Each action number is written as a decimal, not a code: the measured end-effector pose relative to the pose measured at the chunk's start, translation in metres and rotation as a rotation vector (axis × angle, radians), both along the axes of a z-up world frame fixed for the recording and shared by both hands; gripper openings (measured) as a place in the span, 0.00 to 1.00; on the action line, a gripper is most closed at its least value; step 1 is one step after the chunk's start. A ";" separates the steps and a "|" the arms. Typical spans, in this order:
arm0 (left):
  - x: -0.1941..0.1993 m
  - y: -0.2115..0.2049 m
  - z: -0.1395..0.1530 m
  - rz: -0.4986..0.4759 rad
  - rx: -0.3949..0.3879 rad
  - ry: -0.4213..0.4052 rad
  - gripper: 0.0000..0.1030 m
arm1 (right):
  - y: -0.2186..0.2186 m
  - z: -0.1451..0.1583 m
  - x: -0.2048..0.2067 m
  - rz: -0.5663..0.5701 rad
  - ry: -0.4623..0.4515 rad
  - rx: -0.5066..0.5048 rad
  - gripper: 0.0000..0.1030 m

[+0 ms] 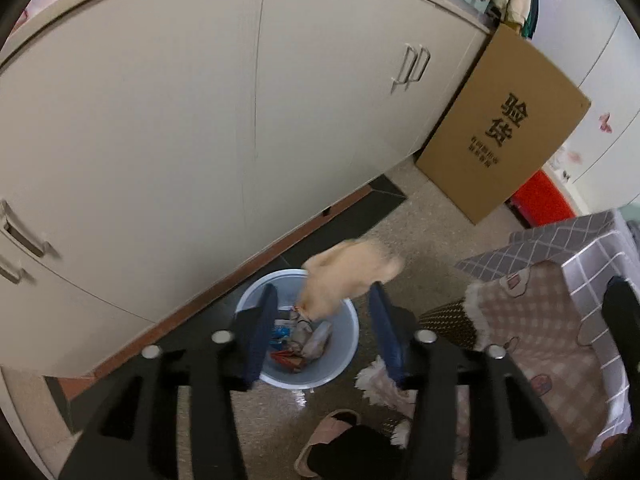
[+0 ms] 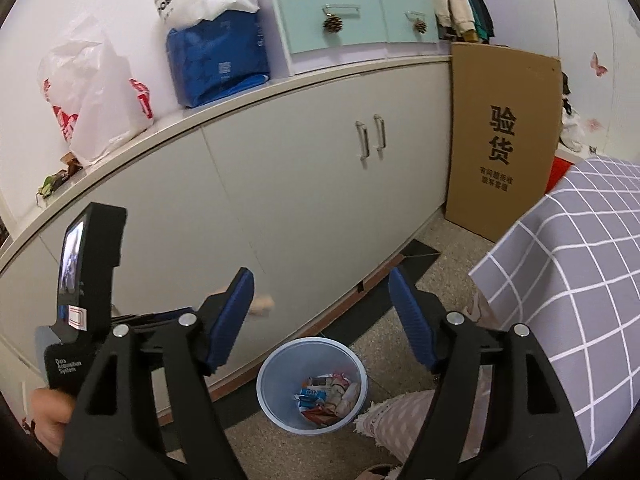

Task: Collect trash
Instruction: 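Open the left tool over the bin to drop the beige cloth, then move both open tools back to the table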

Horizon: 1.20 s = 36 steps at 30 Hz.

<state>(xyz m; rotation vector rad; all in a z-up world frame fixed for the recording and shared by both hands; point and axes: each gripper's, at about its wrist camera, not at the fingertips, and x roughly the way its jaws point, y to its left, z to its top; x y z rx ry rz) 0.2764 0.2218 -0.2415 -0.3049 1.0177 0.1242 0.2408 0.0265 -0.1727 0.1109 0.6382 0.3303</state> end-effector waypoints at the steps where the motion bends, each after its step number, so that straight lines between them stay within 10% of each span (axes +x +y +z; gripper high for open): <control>1: -0.003 0.000 0.002 0.005 -0.011 -0.006 0.46 | -0.001 0.000 0.000 -0.002 0.004 -0.001 0.68; 19: -0.045 -0.067 0.091 -0.108 0.042 -0.149 0.46 | -0.064 0.047 -0.037 -0.083 -0.022 0.078 0.69; 36: -0.049 -0.330 0.140 -0.597 0.065 -0.230 0.50 | -0.311 0.075 -0.095 -0.408 -0.005 0.037 0.71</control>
